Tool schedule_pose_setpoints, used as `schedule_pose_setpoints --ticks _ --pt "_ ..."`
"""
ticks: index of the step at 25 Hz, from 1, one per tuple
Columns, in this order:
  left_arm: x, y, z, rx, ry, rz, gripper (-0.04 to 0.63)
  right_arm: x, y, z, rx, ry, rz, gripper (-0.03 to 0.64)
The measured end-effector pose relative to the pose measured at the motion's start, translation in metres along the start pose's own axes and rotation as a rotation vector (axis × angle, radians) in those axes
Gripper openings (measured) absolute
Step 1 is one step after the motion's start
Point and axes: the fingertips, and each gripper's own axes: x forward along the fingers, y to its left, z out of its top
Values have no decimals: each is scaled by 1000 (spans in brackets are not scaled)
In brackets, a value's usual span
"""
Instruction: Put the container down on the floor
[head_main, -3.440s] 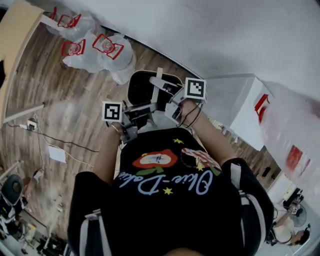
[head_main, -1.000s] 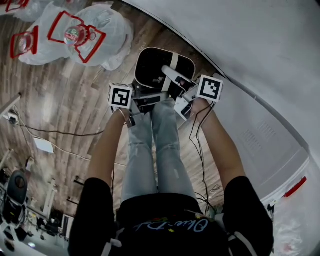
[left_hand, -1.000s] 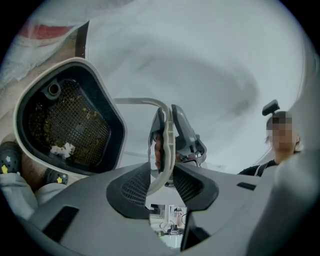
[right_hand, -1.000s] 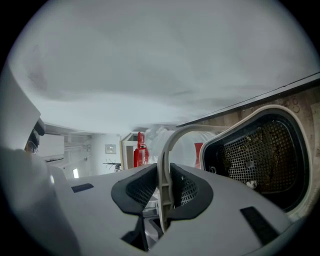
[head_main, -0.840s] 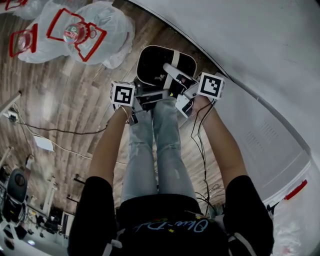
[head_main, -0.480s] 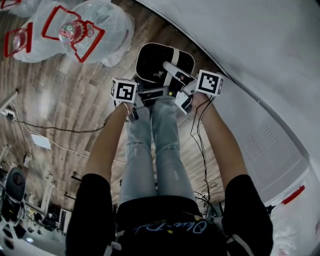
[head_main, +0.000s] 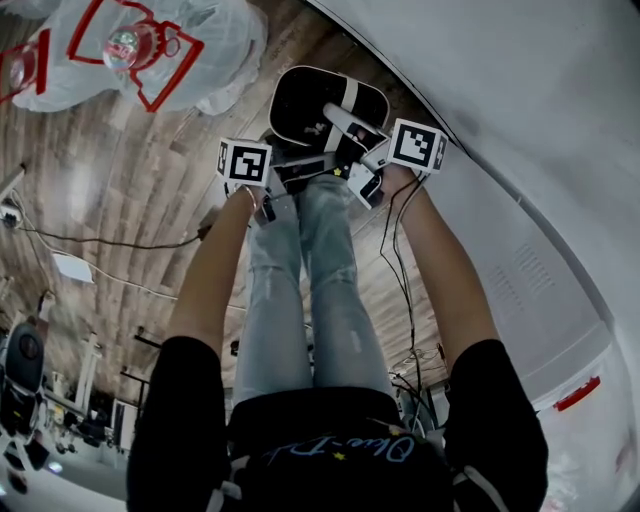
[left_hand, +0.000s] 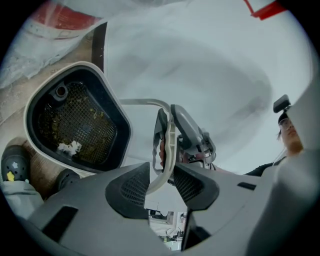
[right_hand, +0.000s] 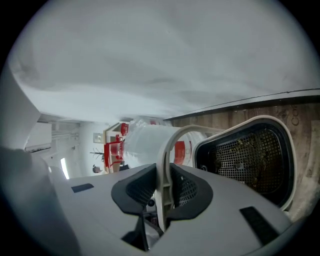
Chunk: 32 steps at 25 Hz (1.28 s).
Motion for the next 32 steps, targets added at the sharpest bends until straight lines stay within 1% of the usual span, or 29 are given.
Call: schedule_pose_setpoints --ticks 2,5,8,12,15,18,22,24,32 --pt "0 3 2 -14 -4 3 126 4 0 2 -14 6 12 58" --pt "3 4 4 -23 -14 9 126 3 -6 4 -3 15 -18 58" --pt "7 4 7 -15 -17 11 126 3 -9 6 12 23 -37 58" --pt "4 11 10 -37 -27 21 126 15 -4 10 -36 35 0 59" --pt "5 14 11 -39 -35 14 127 16 -13 7 -7 42 -40 58" --pt "6 20 13 -30 -41 34 127 18 -18 9 -16 50 -50 59" --pt "9 22 15 -23 -57 29 127 22 -22 11 -39 56 -52 59" --pt "11 26 15 -18 -60 43 127 23 -26 11 -46 52 -66 60" --pt "10 41 8 3 -57 91 129 23 -44 3 -20 44 -115 60"
